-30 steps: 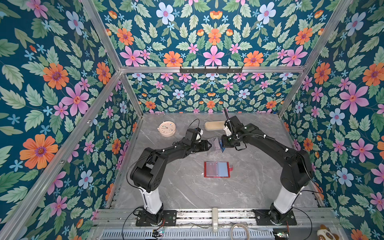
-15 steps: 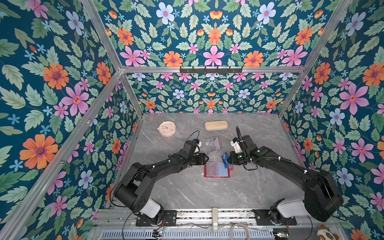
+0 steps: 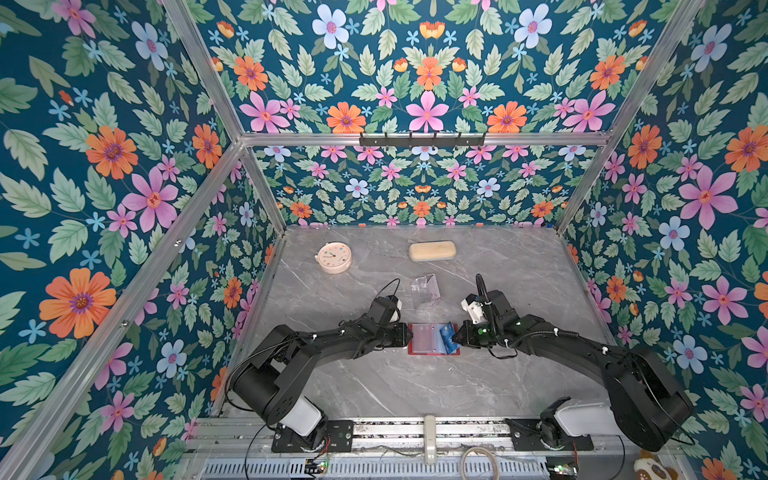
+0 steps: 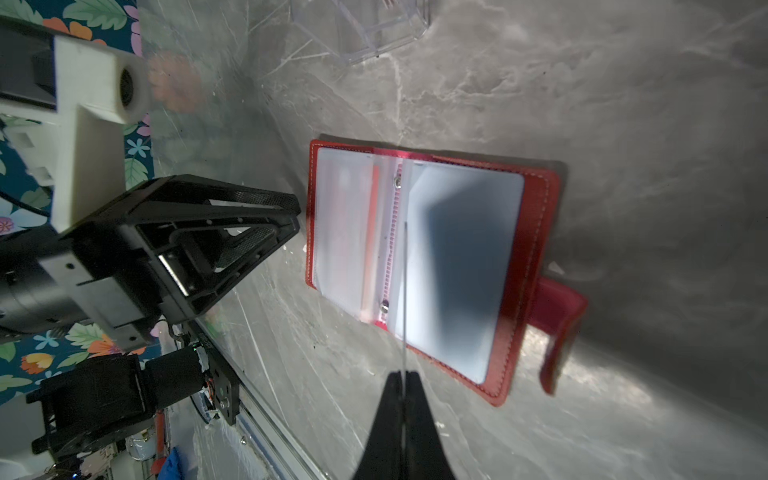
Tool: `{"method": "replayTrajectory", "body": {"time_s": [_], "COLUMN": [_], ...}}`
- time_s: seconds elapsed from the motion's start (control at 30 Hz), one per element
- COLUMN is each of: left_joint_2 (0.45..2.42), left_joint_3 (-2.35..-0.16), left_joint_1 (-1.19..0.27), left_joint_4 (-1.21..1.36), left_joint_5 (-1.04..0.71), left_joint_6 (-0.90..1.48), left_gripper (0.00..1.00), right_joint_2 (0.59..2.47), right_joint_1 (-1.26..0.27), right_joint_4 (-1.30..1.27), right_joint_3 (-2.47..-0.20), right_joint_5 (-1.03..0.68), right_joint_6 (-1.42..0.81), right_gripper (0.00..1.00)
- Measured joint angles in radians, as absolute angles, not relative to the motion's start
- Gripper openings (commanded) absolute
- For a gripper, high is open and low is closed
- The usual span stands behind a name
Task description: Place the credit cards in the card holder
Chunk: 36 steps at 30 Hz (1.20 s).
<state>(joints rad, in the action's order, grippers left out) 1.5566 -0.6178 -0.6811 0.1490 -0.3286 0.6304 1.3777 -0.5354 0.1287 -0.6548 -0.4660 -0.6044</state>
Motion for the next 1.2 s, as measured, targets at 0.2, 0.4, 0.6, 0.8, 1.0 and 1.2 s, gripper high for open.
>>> {"method": "replayTrajectory", "body": {"time_s": [0.2,0.4,0.6,0.8,1.0,1.2], "left_joint_2": [1.578,1.592,1.593,1.593,1.592,1.589], "left_joint_3": [-0.618,-0.612,-0.610,-0.605,-0.599,-0.590], "left_joint_1": [-0.682,-0.682,-0.683,-0.684,-0.685,-0.689], "left_joint_4": [0.167,0.187,0.192,0.199,0.206,0.216], "left_joint_5": [-0.332,-0.332,-0.330,-0.324,-0.321,-0.320], "left_joint_6": [0.649,0.659,0.674,0.677,0.681,0.688], "left_gripper": [0.20,0.12,0.11,0.09,0.05,0.01], "right_joint_2": [1.408,1.445,1.472,1.492,1.509,1.527], "right_joint_1": [-0.537,-0.537,-0.539,-0.540,-0.540,-0.540], "right_joint_4": [0.067,0.026,0.003,-0.004,-0.026,-0.043], "right_joint_3": [-0.653,-0.656,-0.662,-0.667,-0.667,-0.666], "right_joint_5": [-0.496,-0.522,-0.539,-0.546,-0.547,-0.554], "right_joint_6": [-0.621,-0.628,-0.636,-0.643,-0.643,-0.650], "right_gripper": [0.00,0.00,0.00,0.00,0.00,0.00]}}
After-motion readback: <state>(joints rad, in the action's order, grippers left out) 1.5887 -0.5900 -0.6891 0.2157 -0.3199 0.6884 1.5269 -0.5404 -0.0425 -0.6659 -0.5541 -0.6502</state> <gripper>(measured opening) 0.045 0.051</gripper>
